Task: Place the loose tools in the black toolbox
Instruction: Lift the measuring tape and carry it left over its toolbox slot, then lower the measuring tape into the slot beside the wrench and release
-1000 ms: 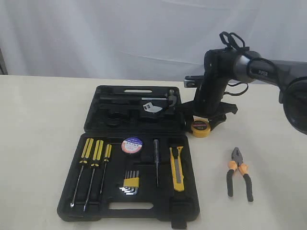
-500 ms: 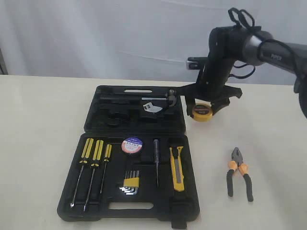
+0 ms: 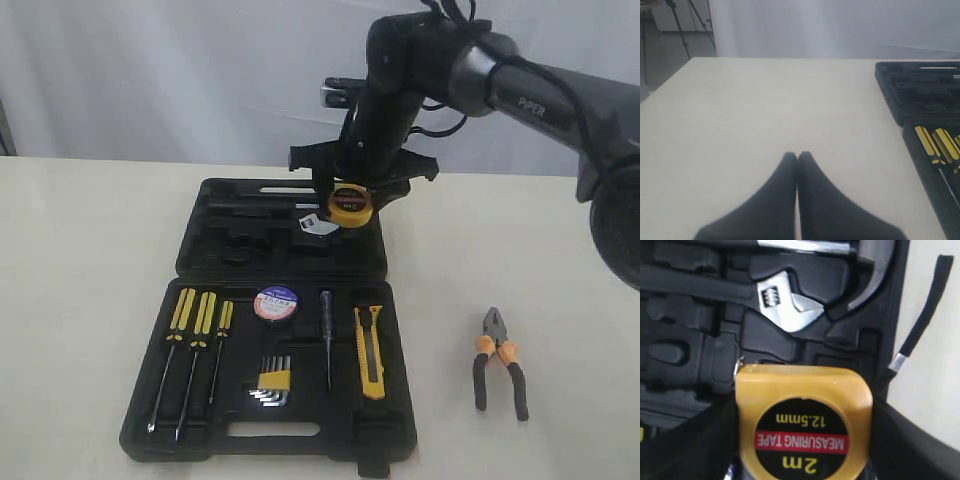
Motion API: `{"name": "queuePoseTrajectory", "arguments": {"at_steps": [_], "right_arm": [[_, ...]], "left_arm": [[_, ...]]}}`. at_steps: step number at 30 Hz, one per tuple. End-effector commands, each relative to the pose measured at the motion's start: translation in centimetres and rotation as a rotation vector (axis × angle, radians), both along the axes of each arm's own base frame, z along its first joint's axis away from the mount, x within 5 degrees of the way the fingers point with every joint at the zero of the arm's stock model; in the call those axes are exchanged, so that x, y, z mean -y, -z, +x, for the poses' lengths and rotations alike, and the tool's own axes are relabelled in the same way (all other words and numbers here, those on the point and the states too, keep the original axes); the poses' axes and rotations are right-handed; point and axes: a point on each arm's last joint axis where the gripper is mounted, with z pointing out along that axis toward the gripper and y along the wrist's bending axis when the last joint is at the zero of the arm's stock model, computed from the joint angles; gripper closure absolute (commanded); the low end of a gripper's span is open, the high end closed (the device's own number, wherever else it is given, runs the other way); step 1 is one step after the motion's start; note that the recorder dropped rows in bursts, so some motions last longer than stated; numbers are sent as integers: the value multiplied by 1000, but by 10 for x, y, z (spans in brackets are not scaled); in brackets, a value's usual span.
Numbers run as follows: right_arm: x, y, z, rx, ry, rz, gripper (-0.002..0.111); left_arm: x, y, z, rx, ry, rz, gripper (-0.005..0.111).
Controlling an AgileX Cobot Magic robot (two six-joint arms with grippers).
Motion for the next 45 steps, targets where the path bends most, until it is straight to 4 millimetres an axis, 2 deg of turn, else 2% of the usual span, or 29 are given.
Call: {"name": "queuePoseTrajectory", "arguments": {"at_steps": [1,6,13,24,41,43,45], "right_arm": [[1,-7,2,38,44,12,101],[4,-1,4,37,70,7,101],[0,39,10,-39,75,4,101],[-1,69,18,-42,97,4,101],[4,75,11,-128,97,-56,100],[4,75,11,-128,87,-60,93],[4,75,11,-130,87,-60,80]], "left_arm": [[1,0,0,8,5,-14,107],[1,0,0,8,5,-14,107],[1,0,0,8,5,-14,107],[1,0,0,8,5,-14,107],[1,0,0,8,5,-14,107],[1,0,0,8,5,-14,107],[1,0,0,8,5,-14,107]]}}
